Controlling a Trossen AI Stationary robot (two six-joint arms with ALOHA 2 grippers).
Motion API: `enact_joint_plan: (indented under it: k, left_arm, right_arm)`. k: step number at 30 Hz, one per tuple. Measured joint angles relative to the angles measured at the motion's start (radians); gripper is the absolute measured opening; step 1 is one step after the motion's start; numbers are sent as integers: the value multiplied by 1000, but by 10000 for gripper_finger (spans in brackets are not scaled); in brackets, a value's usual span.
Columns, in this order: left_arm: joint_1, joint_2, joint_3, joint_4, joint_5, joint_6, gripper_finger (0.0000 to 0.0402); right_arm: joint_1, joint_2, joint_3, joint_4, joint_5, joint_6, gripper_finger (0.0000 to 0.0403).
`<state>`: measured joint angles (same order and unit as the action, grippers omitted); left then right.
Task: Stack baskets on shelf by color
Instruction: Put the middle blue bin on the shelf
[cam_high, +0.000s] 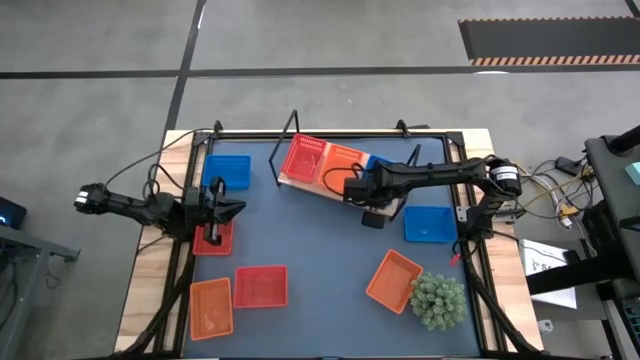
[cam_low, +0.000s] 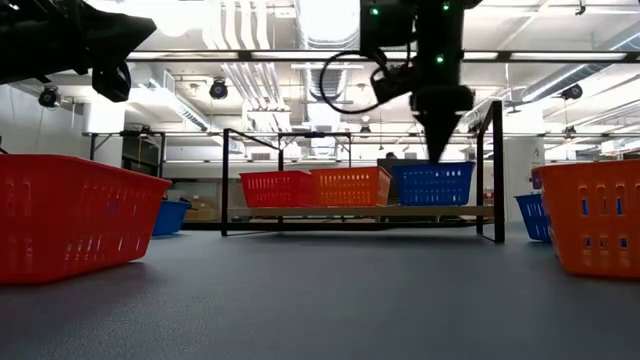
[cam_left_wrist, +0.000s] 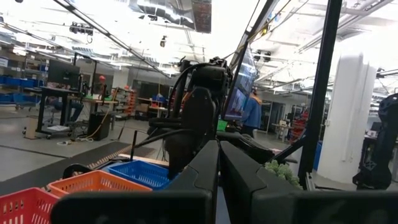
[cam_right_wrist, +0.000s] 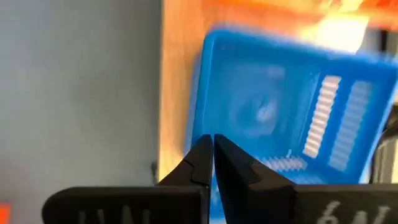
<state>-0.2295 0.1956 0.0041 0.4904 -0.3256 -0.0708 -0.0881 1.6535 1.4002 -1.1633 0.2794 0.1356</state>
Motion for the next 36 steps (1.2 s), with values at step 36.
enact_joint_plan:
  k: [36]
  left_arm:
    - [0, 1, 0, 0, 0, 0, 0]
  right_arm:
    - [-42, 11, 28, 60, 85, -124, 8]
